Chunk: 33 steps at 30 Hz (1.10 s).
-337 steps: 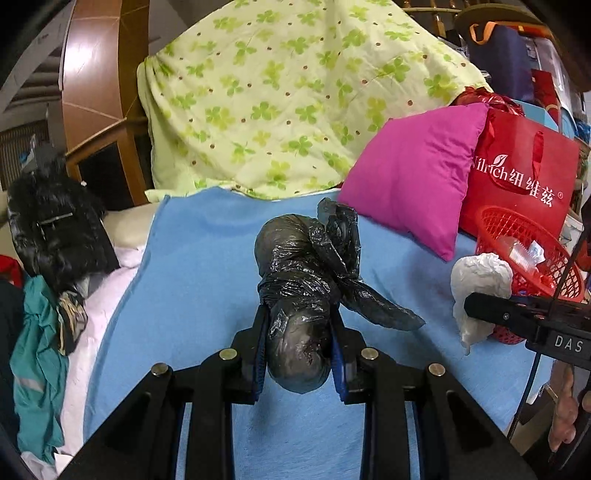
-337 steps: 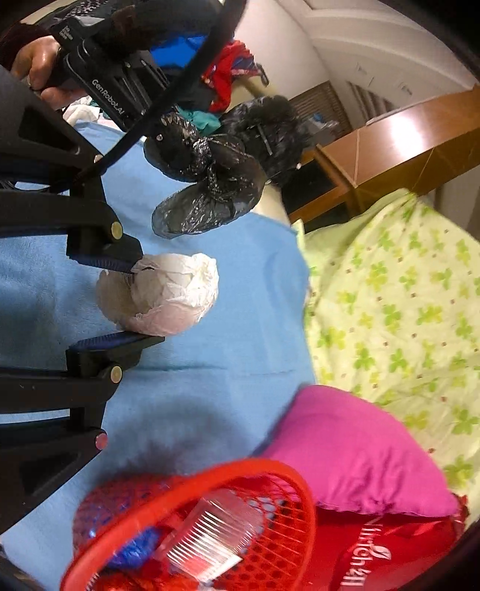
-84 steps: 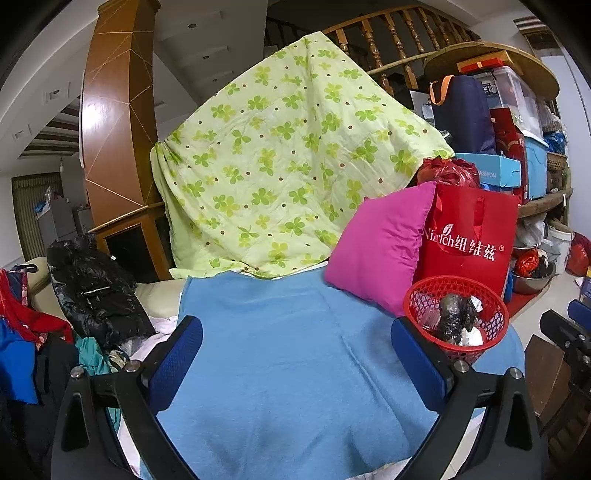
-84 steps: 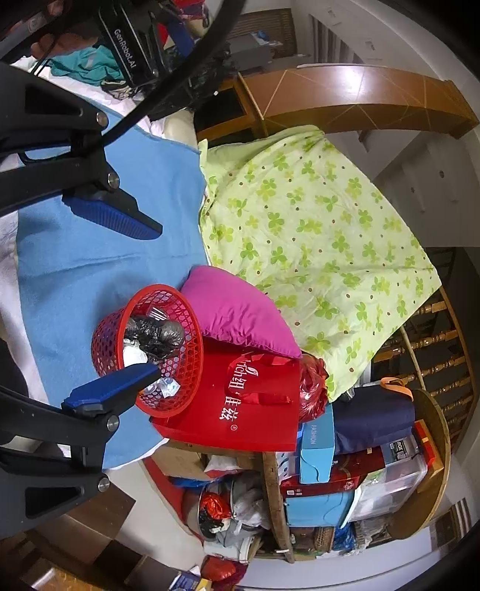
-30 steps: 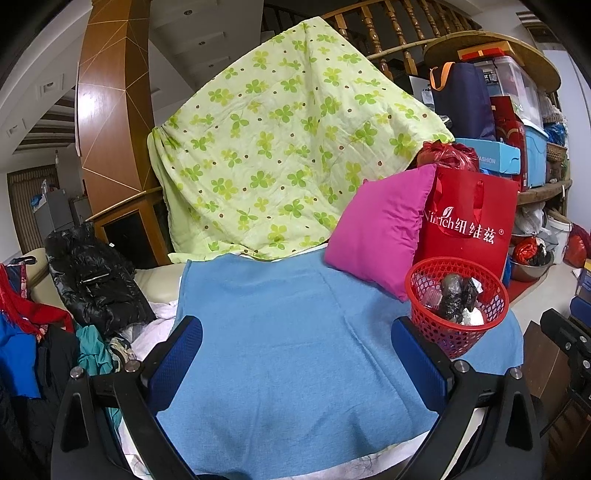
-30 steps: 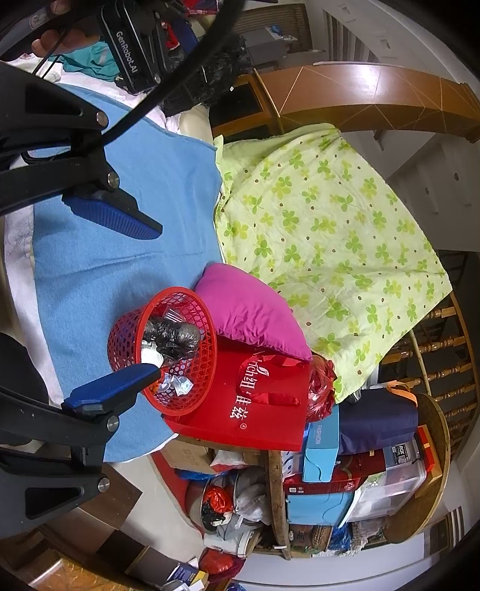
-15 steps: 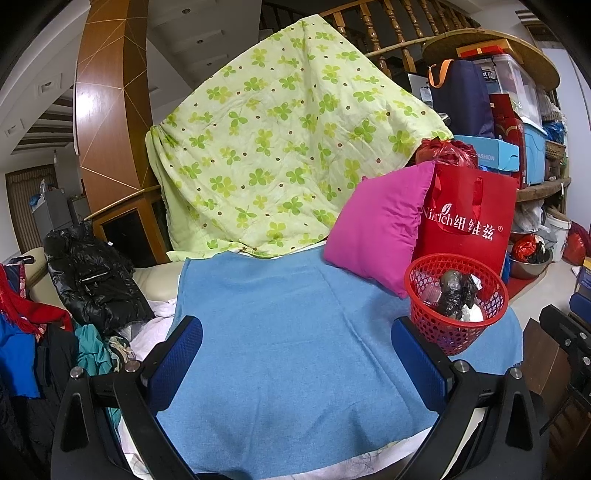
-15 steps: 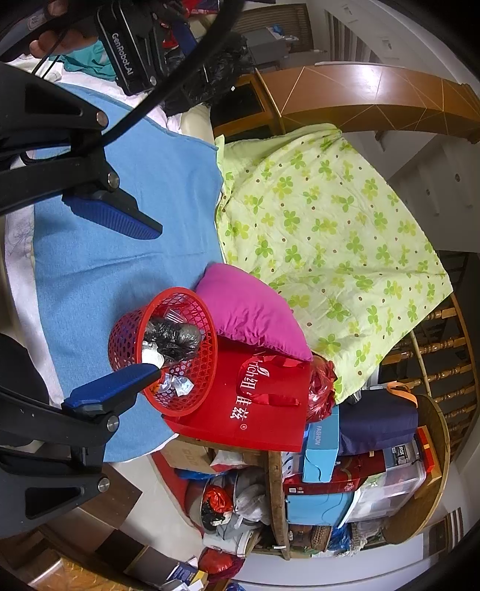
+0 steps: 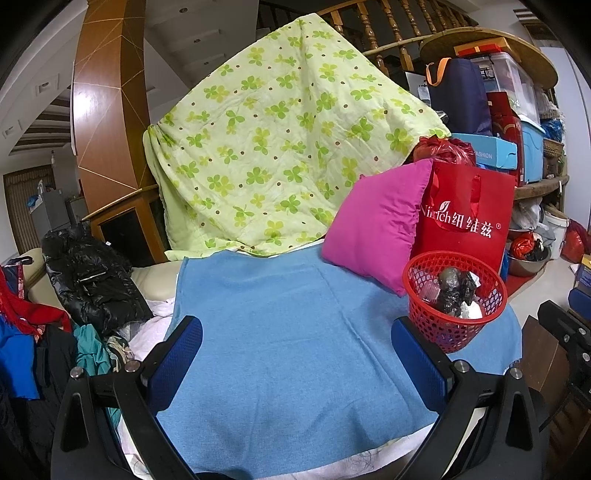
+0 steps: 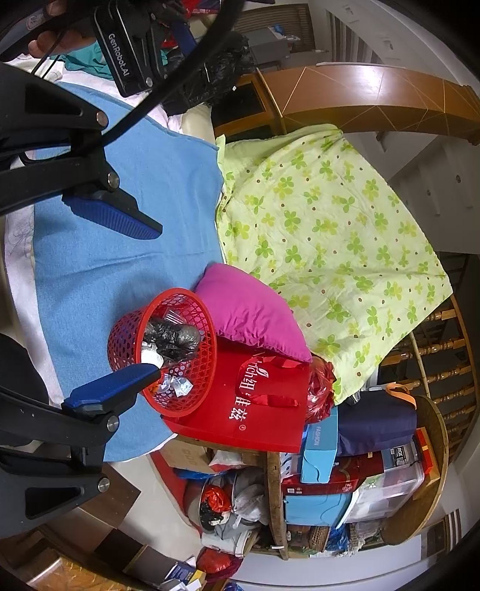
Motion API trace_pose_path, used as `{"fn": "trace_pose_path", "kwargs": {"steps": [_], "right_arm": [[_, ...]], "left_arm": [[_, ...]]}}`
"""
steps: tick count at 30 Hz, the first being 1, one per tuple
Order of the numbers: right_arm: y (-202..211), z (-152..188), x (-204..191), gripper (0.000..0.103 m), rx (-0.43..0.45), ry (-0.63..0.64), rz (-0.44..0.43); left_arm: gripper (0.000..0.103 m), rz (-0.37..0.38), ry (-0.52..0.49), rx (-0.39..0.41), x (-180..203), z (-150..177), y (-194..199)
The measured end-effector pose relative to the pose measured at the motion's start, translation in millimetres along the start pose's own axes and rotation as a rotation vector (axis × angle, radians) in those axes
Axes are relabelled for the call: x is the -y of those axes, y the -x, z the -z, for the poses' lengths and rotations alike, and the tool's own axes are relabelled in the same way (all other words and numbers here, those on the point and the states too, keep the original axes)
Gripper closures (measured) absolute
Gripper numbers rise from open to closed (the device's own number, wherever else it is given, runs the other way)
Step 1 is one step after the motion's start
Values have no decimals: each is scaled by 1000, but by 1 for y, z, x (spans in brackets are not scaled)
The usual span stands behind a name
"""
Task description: Collect trash
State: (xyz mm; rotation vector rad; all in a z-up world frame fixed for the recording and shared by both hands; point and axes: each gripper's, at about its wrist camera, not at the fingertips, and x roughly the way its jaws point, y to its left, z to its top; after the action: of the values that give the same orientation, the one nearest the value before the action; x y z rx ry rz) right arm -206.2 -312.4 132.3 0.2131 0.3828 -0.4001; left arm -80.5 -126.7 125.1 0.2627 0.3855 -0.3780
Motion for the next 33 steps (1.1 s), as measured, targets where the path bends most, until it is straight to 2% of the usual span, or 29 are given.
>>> {"fn": "trace_pose_path", "kwargs": {"steps": [33], "right_arm": [[-4, -4, -2, 30, 0, 6, 1]], "left_arm": [[1, 10, -12, -17, -5, 2, -1]]}}
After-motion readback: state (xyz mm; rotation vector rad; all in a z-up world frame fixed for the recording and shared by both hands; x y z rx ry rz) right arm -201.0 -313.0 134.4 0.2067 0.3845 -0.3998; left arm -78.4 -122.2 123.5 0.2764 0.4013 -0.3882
